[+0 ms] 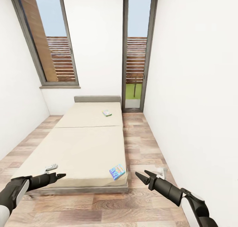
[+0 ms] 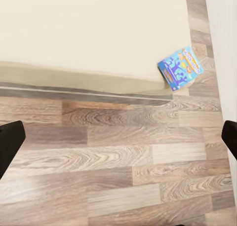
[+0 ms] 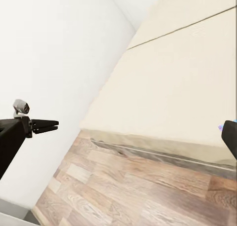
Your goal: Put all the toys in the child's room - the three board games (two on the bed and one on the table), the two jigsaw puzzles on the table, and the tennis ball on the table - inside the toy box on the table in the child's room.
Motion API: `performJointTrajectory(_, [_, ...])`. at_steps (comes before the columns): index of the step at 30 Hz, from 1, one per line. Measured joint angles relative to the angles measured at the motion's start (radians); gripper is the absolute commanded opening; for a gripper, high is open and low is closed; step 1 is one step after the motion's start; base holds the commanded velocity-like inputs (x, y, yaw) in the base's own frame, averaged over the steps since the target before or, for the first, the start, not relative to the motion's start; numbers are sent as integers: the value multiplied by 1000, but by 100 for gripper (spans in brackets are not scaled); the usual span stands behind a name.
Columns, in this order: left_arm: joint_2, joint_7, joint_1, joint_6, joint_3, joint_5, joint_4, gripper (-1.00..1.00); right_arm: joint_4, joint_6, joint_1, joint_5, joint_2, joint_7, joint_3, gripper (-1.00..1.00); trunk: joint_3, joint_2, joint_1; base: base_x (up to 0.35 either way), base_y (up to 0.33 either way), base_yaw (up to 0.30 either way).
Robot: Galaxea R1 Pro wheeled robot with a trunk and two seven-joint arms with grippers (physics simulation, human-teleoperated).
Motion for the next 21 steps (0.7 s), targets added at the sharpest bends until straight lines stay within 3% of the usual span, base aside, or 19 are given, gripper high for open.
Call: performJointTrajectory(21, [1, 0, 0, 0, 0, 0, 0, 100, 0, 0, 0, 2, 0, 0, 1, 100, 0, 0, 0, 0, 0, -13])
